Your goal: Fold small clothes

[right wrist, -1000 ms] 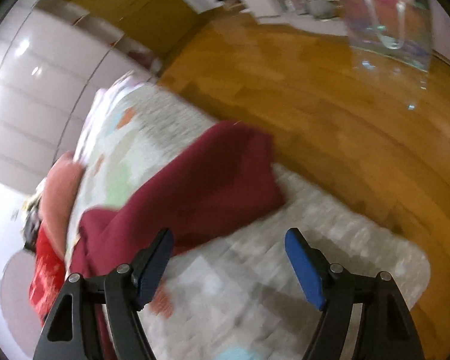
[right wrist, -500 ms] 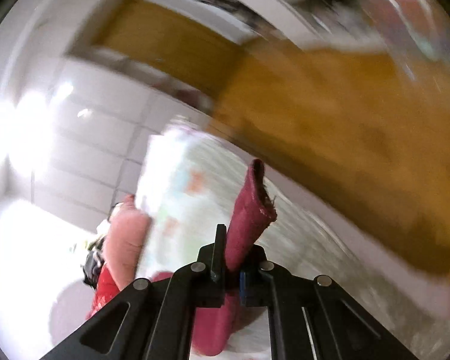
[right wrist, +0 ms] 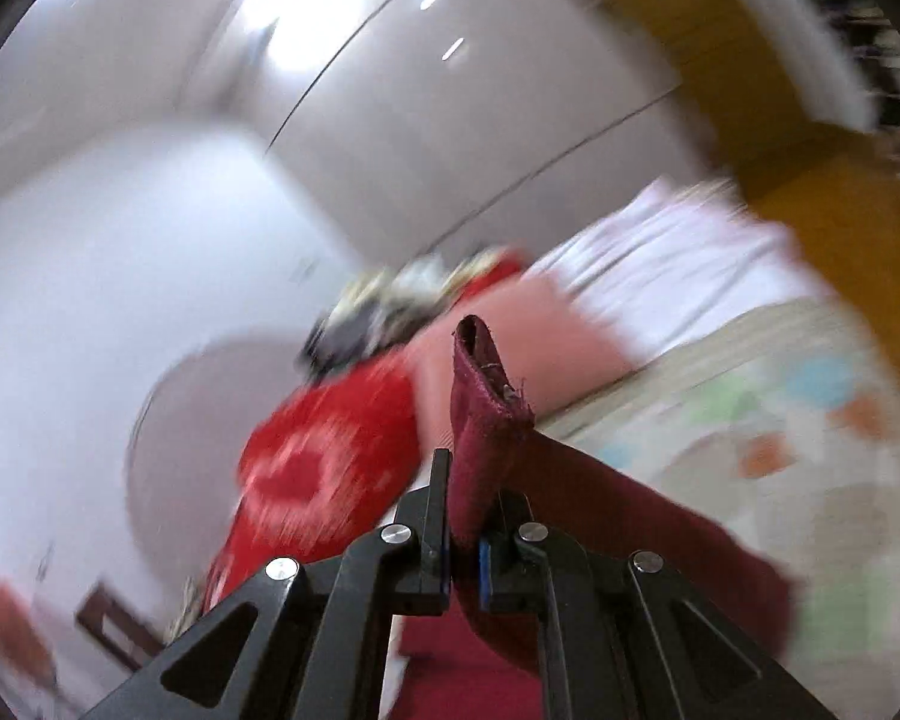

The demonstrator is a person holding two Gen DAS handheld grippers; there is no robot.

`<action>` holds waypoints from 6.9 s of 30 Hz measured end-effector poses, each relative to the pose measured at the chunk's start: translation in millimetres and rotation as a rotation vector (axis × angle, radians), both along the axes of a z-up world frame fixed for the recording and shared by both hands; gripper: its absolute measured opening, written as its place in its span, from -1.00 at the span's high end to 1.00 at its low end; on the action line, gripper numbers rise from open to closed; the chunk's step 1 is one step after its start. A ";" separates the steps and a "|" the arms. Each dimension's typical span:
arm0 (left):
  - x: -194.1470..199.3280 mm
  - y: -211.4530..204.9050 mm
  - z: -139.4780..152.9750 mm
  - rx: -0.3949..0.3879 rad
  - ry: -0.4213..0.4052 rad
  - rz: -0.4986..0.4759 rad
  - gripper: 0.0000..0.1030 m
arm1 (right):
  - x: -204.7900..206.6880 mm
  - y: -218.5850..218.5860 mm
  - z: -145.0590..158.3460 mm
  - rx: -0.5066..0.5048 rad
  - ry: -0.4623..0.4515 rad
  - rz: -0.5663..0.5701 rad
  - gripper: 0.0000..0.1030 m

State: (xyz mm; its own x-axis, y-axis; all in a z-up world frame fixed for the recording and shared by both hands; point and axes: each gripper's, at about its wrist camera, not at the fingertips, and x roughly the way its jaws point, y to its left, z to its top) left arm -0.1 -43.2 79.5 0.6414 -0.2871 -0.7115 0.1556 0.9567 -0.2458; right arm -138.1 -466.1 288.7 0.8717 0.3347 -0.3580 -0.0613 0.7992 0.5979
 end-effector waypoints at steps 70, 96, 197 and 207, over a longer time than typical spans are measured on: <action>6.7 -40.9 -54.6 0.151 0.090 -0.080 0.24 | -7.7 41.2 -240.2 -0.561 0.554 0.049 0.48; -149.6 14.7 -44.6 0.019 0.210 -0.136 -0.03 | -204.6 11.0 -204.1 -0.556 0.667 0.062 0.17; -232.1 2.9 -79.0 -0.102 0.391 -0.275 -0.18 | -237.3 63.8 -231.5 -0.216 0.519 0.191 0.10; -238.6 16.5 -77.8 -0.005 0.333 -0.276 0.82 | -243.8 74.2 -277.8 0.010 0.493 0.381 0.10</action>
State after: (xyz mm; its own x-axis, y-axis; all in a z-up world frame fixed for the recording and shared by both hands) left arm -238.7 -26.7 1.8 0.2757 -0.4199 -0.8647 0.3171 0.8889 -0.3306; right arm -382.0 -391.9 10.9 0.4234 0.5949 -0.6832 -0.0560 0.7699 0.6357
